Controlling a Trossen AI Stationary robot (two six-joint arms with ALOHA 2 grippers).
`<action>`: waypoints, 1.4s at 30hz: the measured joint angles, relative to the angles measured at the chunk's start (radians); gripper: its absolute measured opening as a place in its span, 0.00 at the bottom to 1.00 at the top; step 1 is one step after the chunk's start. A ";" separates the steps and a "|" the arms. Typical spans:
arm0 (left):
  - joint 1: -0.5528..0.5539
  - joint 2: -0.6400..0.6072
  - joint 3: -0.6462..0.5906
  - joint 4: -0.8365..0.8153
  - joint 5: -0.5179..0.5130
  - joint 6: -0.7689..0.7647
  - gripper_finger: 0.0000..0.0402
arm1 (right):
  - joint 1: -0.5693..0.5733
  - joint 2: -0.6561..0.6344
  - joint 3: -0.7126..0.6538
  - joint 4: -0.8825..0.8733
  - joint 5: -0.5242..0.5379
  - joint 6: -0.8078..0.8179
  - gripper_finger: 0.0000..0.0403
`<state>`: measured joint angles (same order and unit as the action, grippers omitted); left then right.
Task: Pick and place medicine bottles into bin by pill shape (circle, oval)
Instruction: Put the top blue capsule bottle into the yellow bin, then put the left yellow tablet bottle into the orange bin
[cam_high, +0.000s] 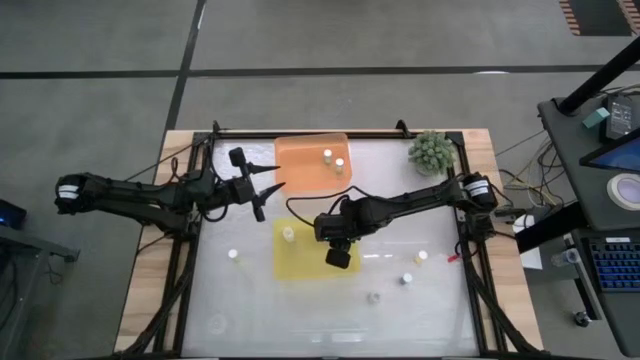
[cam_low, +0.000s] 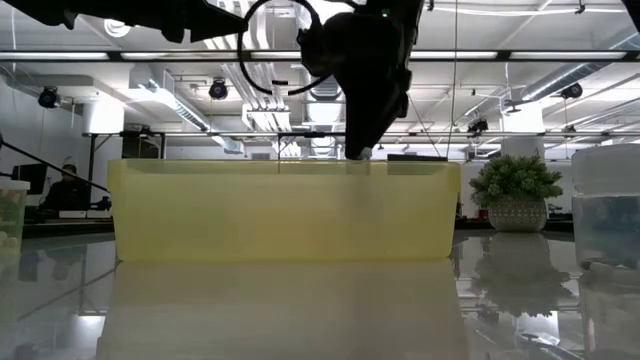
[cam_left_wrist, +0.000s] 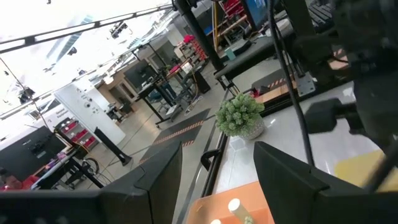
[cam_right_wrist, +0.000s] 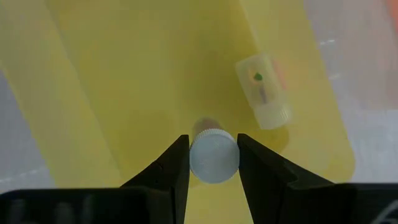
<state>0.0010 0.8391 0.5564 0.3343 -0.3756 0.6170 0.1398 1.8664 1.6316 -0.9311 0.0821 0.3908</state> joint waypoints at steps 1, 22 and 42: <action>0.000 0.000 0.000 0.000 0.000 0.000 0.46 | 0.000 0.003 -0.004 0.002 0.002 -0.004 0.27; 0.000 0.000 0.000 0.002 0.000 0.002 0.46 | 0.000 0.080 -0.015 0.025 0.036 -0.042 0.29; 0.000 -0.002 0.000 0.002 0.000 0.002 0.46 | 0.000 0.065 -0.016 0.023 0.044 -0.017 0.52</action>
<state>0.0009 0.8374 0.5568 0.3359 -0.3756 0.6186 0.1394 1.9312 1.6157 -0.9079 0.1262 0.3740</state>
